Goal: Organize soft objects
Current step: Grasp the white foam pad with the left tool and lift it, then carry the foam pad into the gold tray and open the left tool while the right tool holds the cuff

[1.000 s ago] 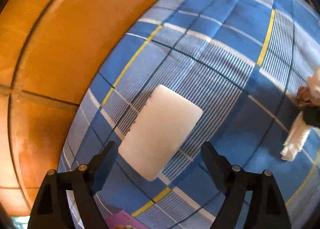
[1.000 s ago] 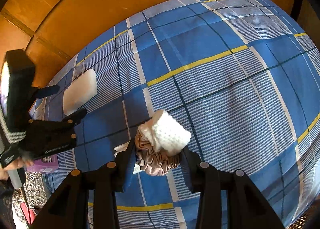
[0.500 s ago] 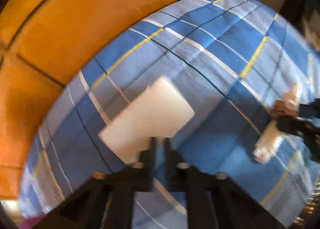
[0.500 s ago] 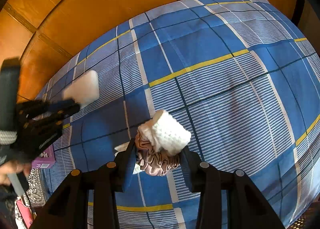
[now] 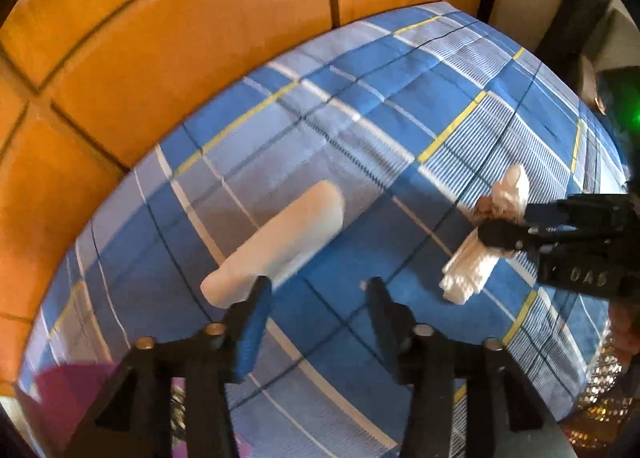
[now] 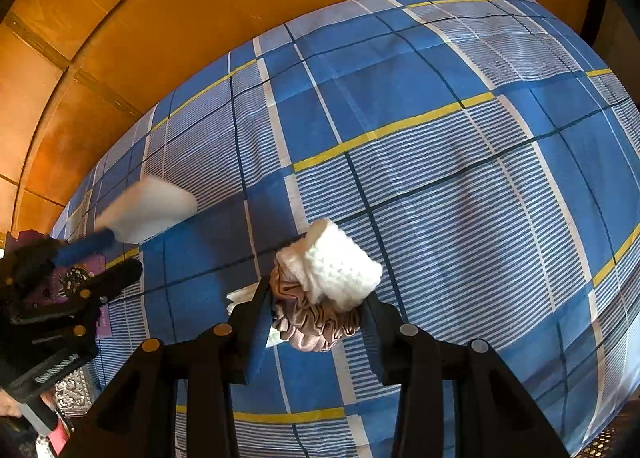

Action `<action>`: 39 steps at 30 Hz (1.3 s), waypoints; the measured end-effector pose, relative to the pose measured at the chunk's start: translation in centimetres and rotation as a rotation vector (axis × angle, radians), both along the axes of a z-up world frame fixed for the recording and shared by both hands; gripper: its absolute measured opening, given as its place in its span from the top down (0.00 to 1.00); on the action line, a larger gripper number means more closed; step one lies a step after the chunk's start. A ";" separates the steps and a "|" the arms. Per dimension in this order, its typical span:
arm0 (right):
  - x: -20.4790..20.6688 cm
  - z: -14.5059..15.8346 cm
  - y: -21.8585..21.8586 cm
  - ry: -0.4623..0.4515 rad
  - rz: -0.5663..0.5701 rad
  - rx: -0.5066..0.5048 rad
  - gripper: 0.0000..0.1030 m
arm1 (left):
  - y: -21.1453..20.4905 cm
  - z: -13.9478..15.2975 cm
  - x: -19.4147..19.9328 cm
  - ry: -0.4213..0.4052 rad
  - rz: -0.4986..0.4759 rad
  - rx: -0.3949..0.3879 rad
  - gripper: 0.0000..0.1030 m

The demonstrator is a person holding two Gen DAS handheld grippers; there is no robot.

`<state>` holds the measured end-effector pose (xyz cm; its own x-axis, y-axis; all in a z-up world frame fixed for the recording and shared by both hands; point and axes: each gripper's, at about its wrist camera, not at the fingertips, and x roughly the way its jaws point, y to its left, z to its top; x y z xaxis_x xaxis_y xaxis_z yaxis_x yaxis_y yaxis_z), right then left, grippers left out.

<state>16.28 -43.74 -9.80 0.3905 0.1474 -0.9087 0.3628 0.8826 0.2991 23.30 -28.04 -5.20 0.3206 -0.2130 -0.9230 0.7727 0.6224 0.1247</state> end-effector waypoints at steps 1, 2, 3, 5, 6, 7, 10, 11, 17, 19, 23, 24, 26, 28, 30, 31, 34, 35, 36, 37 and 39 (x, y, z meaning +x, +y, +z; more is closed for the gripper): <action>0.0 0.0 0.0 0.000 0.001 -0.001 0.61 | -0.4 0.2 0.0 -0.046 -0.019 0.032 0.44; 0.0 0.1 0.0 -0.001 0.003 -0.003 0.61 | -0.4 0.4 0.2 -0.064 -0.028 0.051 0.42; 0.0 0.1 0.1 -0.001 0.004 -0.005 0.61 | -0.8 0.2 0.5 -0.069 -0.034 0.071 0.39; -0.1 0.1 0.1 0.000 0.005 -0.003 0.61 | -1.5 -0.6 1.6 -0.045 -0.036 0.119 0.32; -0.1 0.1 0.1 -0.001 0.004 -0.001 0.61 | -1.9 -1.1 2.2 -0.038 -0.032 0.141 0.25; -0.1 0.2 0.1 -0.002 0.004 0.001 0.61 | -2.1 -1.4 2.5 -0.054 -0.029 0.159 0.18; 0.0 0.1 0.1 0.000 0.007 0.001 0.60 | -3.3 -3.0 3.2 -0.102 -0.087 0.231 0.07; 0.0 0.1 0.1 0.000 0.009 0.000 0.60 | -3.5 -3.5 3.2 -0.122 -0.106 0.263 0.07; 0.1 0.2 0.2 -0.003 0.017 -0.003 0.60 | -3.3 -5.1 5.8 -0.089 -0.066 0.257 0.12; 0.0 0.2 0.2 -0.004 0.017 -0.003 0.60 | -2.8 -4.6 6.0 -0.035 -0.046 0.194 0.46; 0.0 0.2 0.1 -0.006 0.015 -0.005 0.60 | -1.7 -3.3 5.8 0.007 -0.022 0.121 0.65; 0.0 0.1 0.1 -0.005 0.015 -0.007 0.60 | -1.5 -2.9 5.6 0.017 -0.008 0.099 0.72; 0.0 0.1 0.1 -0.003 0.012 -0.008 0.61 | -1.0 -2.1 4.8 0.016 0.000 0.067 0.77; 0.0 0.0 0.1 -0.004 0.011 -0.007 0.61 | 0.0 -1.0 4.0 0.053 0.008 -0.003 0.80; 0.0 0.0 0.1 -0.005 0.012 -0.011 0.61 | 0.9 0.3 3.0 0.072 0.018 -0.064 0.81; 0.0 0.1 0.2 -0.006 0.013 -0.012 0.61 | 1.3 0.8 2.5 0.086 0.013 -0.102 0.83; 0.0 0.2 0.5 -0.013 0.023 -0.028 0.61 | 2.6 3.2 0.0 0.093 0.005 -0.213 0.84; 0.1 0.2 0.6 -0.013 0.027 -0.035 0.61 | 2.8 3.9 -0.8 0.091 0.001 -0.239 0.84; 0.1 0.2 0.7 -0.014 0.030 -0.041 0.61 | 3.0 4.5 -1.6 0.082 -0.002 -0.257 0.84; 0.1 0.3 0.7 -0.018 0.032 -0.046 0.61 | 3.2 4.9 -2.1 0.081 -0.005 -0.279 0.84; 0.2 0.4 1.0 -0.027 0.037 -0.057 0.61 | 3.7 5.8 -2.9 0.091 0.011 -0.324 0.84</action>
<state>16.44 -42.77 -9.38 0.4098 0.1106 -0.9054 0.3222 0.9111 0.2572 20.36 -24.33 0.55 0.2442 -0.4969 -0.8327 0.7646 0.6269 -0.1499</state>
